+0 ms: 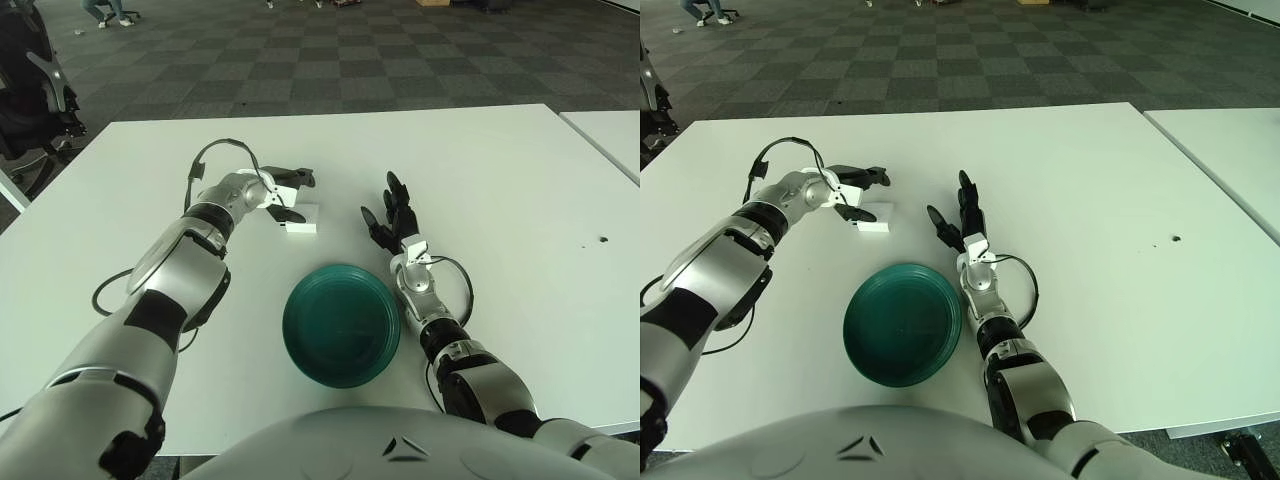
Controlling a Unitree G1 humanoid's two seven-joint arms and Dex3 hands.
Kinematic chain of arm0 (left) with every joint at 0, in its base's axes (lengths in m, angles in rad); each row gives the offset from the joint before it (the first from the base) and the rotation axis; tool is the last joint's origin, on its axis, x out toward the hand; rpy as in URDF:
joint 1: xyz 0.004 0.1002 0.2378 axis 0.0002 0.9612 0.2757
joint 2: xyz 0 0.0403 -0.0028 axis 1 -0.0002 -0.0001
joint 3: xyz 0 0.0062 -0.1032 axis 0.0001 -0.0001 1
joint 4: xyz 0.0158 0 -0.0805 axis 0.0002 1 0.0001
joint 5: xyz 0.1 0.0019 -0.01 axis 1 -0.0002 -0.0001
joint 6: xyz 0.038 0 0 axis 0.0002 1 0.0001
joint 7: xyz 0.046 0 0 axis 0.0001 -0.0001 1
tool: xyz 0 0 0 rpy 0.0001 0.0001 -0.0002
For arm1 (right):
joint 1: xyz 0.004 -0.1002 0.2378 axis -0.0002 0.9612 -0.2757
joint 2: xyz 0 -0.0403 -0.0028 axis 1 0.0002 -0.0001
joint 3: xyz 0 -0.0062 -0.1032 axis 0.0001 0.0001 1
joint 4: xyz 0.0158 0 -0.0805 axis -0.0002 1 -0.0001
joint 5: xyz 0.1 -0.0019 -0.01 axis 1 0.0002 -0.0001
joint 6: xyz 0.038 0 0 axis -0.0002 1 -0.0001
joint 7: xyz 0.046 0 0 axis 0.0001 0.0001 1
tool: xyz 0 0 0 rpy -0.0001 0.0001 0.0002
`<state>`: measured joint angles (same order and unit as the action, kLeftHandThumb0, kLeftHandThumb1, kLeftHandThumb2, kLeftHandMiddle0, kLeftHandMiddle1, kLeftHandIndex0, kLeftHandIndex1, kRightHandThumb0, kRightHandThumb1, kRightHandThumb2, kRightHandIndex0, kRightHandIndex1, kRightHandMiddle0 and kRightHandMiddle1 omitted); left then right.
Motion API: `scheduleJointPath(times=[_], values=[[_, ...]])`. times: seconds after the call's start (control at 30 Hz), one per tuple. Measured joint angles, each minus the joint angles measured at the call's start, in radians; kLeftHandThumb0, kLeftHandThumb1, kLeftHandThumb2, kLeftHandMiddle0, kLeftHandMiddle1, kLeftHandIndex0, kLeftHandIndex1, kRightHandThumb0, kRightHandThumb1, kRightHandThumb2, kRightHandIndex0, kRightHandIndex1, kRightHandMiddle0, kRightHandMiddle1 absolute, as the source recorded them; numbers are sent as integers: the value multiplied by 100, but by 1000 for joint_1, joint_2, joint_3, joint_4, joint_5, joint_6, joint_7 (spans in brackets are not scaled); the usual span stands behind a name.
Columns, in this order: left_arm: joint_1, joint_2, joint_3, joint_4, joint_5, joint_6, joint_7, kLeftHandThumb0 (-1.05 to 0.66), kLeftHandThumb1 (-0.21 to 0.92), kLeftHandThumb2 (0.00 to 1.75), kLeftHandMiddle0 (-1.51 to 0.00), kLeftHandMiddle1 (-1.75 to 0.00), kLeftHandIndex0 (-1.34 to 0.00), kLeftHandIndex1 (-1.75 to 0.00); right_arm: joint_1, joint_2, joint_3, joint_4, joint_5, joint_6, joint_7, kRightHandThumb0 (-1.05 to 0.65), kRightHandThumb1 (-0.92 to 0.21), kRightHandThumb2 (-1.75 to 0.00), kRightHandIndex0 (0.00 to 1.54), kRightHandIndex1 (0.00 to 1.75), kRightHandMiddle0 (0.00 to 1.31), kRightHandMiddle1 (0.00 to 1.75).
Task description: Put the charger into the plate.
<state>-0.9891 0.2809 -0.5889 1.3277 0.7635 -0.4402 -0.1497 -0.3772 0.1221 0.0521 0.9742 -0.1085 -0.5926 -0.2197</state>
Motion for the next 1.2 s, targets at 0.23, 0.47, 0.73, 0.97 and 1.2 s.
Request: scheduleJointPath(times=[0.23, 0.47, 0.73, 0.97, 1.2], values=[[7, 0, -30, 10, 32, 18, 60, -105, 92, 52, -19, -23, 0, -109, 0, 1, -6, 0, 0, 0, 0, -73, -92, -29, 7, 0, 0, 16], [20, 0, -56, 14, 47, 32, 104, -105, 92, 50, -15, -21, 0, -102, 0, 2, -12, 0, 0, 0, 1, -72, -91, -27, 7, 0, 0, 16], [45, -6, -80, 12, 56, 59, 165, -105, 92, 47, -15, -20, 0, -98, 1, 2, -16, 0, 0, 0, 1, -73, -92, -26, 7, 1, 0, 16], [61, -11, -80, 13, 44, 67, 165, -105, 92, 46, -15, -20, 0, -96, 1, 2, -23, 1, 1, 0, 7, -75, -91, -25, 8, 1, 0, 21], [65, -18, -59, 13, 3, 70, 106, -105, 92, 49, -15, -20, 0, -92, 1, 0, -23, 1, 0, 0, 13, -77, -92, -26, 8, 1, 0, 22]])
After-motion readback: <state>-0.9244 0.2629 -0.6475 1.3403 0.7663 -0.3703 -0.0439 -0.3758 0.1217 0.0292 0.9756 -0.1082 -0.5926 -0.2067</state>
